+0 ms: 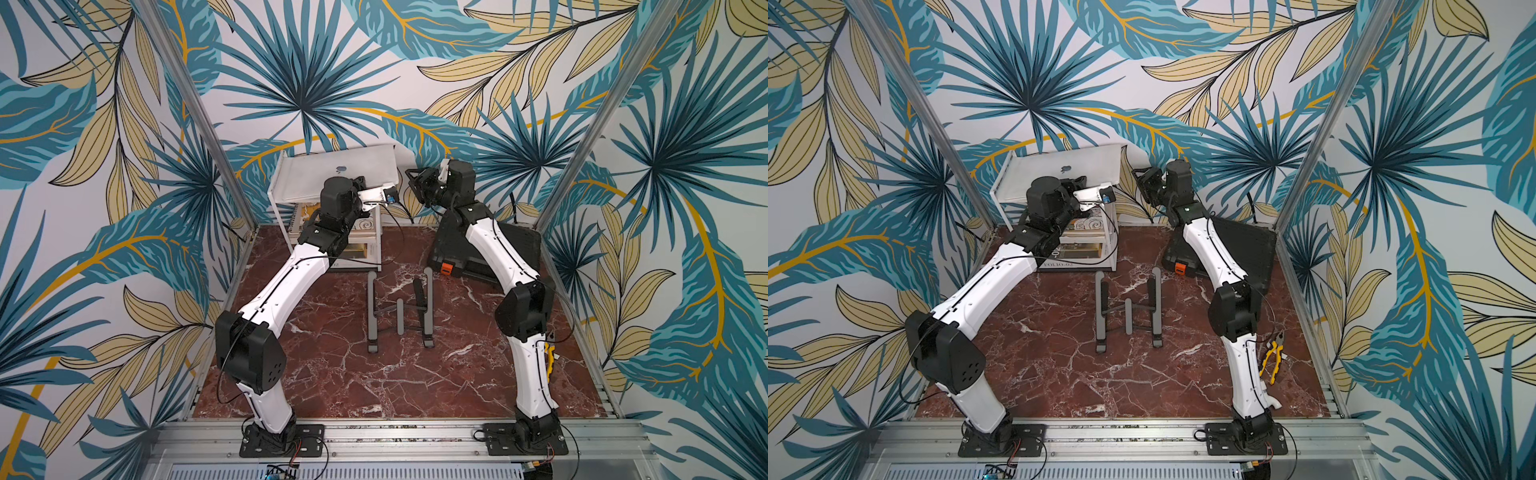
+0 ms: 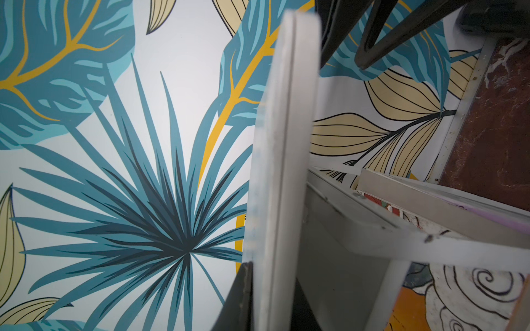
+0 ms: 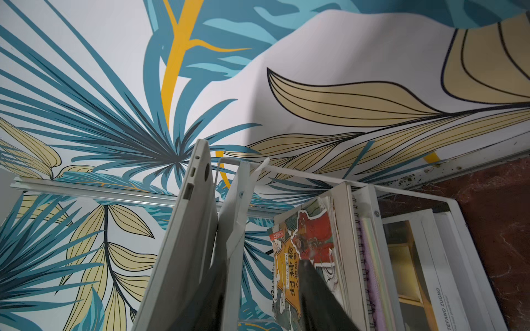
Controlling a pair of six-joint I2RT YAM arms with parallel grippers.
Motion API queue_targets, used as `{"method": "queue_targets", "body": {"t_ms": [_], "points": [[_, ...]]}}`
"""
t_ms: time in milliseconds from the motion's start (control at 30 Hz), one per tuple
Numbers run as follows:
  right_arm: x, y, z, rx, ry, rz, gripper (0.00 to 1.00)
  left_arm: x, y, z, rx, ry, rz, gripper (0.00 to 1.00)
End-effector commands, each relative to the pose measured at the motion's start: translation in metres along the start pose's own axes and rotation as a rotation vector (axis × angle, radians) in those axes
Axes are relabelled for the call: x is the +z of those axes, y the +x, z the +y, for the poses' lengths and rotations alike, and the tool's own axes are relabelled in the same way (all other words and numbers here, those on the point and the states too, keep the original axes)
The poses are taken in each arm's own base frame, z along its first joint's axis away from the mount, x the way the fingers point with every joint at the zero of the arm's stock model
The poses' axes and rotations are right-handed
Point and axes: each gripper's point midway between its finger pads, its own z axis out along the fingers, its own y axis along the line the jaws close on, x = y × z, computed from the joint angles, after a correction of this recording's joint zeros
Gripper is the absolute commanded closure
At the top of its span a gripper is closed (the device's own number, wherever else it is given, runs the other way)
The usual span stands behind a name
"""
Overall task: Close the laptop lid and set it aside
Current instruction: Place the laptop on the shelf.
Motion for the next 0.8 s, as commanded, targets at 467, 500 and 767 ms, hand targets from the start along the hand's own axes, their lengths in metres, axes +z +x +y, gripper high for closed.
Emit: {"method": "queue_targets", "body": {"t_ms": [467, 500, 767], "points": [[-0.025, 0.004, 0.028, -0.067, -0.046, 0.034, 0.55, -0.006, 0.066, 0.027, -0.078, -0.069, 0.137, 0.85], [-0.026, 0.005, 0.027, -0.069, -0.045, 0.037, 0.55, -0.006, 0.069, 0.026, -0.077, -0.066, 0.143, 0.85], [-0.038, 0.002, 0.023, -0.086, -0.031, 0.026, 0.55, -0.006, 0.089, 0.021, -0.087, -0.064, 0.192, 0.85]]}}
